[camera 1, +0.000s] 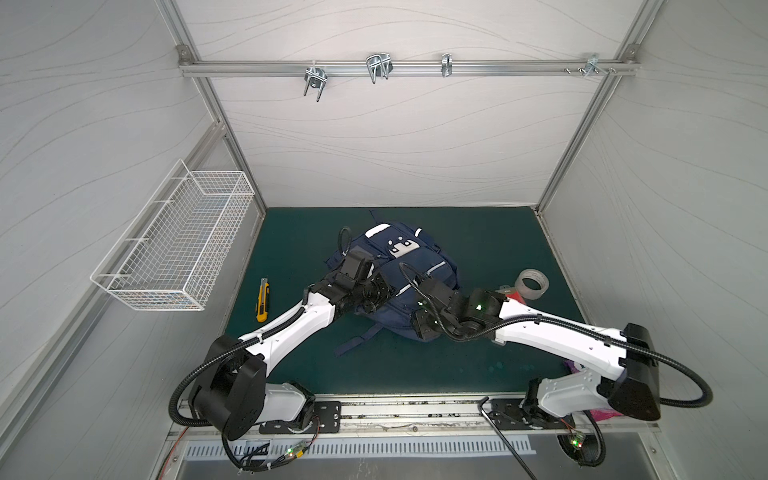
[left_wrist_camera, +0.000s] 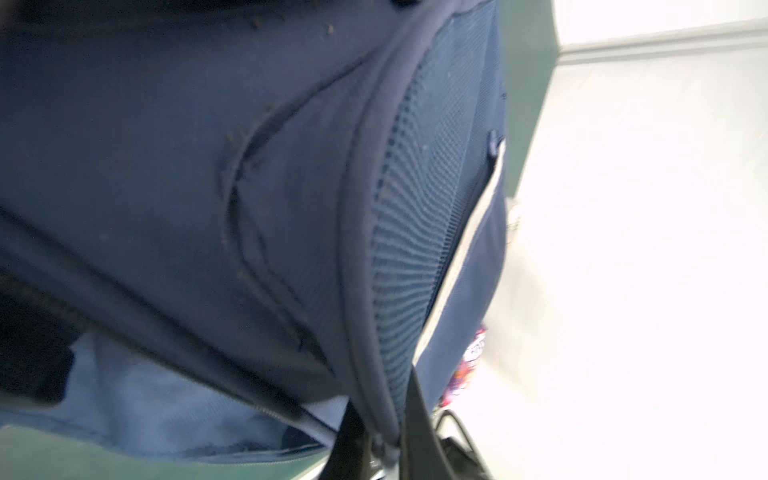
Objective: Pack the student bag
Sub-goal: 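Grasp the backpack's zipper edge with the right gripper while the left holds the top flap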
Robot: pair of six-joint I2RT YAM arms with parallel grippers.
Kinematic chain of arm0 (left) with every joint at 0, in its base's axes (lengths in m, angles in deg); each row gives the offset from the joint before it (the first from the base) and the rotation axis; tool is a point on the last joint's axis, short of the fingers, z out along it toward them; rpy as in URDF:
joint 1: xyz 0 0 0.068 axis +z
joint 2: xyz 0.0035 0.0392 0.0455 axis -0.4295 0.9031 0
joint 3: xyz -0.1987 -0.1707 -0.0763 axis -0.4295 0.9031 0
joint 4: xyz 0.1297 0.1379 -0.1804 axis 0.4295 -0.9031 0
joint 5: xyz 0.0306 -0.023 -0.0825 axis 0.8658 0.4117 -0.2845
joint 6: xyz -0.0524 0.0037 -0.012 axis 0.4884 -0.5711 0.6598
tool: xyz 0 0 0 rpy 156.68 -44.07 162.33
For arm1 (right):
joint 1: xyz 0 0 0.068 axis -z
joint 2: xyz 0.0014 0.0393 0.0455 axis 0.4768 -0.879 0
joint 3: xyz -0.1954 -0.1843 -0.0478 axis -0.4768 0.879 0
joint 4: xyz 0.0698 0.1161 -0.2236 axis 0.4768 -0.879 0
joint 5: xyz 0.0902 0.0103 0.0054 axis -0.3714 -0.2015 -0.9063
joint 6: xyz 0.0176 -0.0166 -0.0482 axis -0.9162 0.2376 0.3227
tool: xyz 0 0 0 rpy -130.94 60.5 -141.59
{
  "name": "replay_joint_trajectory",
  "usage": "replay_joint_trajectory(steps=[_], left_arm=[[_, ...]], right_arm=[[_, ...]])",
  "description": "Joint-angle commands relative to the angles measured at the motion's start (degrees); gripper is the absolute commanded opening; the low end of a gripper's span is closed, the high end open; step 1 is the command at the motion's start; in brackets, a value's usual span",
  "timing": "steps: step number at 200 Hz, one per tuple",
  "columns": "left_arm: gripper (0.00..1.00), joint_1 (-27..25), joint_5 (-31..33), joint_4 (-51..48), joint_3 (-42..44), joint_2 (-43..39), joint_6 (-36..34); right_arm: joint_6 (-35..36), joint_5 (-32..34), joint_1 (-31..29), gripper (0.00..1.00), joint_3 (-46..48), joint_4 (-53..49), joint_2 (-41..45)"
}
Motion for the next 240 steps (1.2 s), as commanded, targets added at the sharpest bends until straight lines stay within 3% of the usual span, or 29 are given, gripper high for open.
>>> replay_joint_trajectory(steps=[1, 70, 113, 215, 240], left_arm=[[0.00, 0.43, -2.70, 14.11, -2.27, -0.63, 5.19], [0.00, 0.56, -4.22, 19.11, -2.86, -0.70, 9.41], [0.00, 0.52, -4.51, 18.20, -2.72, -1.00, 8.88], [0.00, 0.52, -4.86, 15.31, -2.54, -1.14, 6.77], [0.00, 0.52, -4.89, 15.23, -2.53, -0.88, 6.57]], right_arm=[[-4.40, 5.29, -0.12, 0.50, -2.70, -2.88, -3.25], [-6.62, 8.25, 0.26, 0.38, -1.12, 0.96, -5.71], [-7.07, 3.77, 2.94, 0.28, 5.35, 9.02, -2.76], [-2.82, 5.55, 5.06, 0.25, 7.24, 15.30, -3.14], [-2.48, 5.74, 5.61, 0.19, 7.21, 15.13, -2.92]])
